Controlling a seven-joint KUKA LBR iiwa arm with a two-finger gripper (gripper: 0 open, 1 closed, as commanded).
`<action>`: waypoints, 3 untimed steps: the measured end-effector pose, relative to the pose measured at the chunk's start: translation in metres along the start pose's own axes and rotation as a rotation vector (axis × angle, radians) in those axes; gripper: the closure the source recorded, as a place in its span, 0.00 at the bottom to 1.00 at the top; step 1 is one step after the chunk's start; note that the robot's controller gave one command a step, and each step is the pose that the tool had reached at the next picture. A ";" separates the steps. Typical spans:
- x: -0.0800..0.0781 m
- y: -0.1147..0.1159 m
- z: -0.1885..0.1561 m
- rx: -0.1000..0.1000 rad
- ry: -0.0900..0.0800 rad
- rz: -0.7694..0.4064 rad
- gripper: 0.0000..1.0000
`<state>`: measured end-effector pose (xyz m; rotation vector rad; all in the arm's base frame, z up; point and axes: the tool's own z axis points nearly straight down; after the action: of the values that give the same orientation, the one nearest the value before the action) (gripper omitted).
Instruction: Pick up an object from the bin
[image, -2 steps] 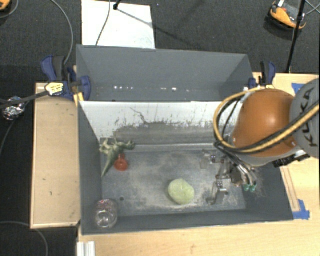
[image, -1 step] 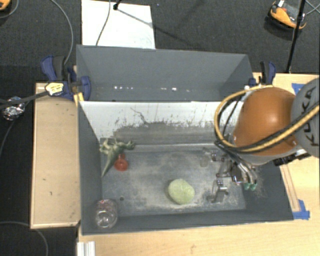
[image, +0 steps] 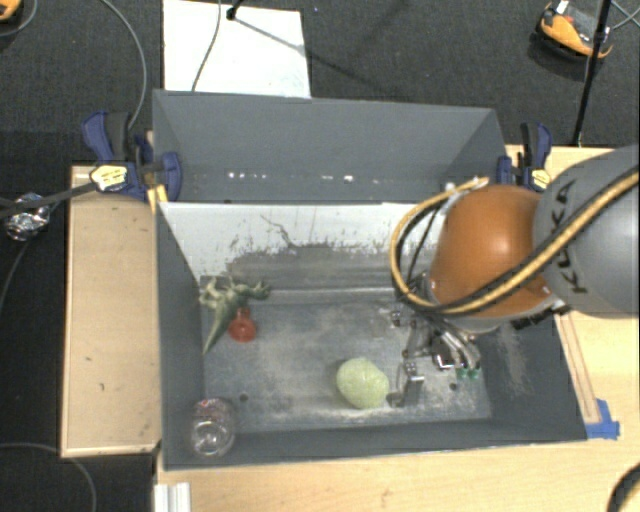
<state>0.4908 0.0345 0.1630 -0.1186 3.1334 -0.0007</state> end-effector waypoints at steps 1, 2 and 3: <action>0.004 0.006 0.060 -0.002 -0.002 -0.114 0.00; -0.001 0.022 0.081 0.000 -0.008 -0.030 1.00; -0.001 0.022 0.081 0.000 -0.008 -0.029 1.00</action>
Offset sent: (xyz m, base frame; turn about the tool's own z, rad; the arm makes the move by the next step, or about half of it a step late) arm -0.0026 0.0215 -0.0824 -0.0310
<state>0.4904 0.0561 0.0825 -0.1637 3.1235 0.0004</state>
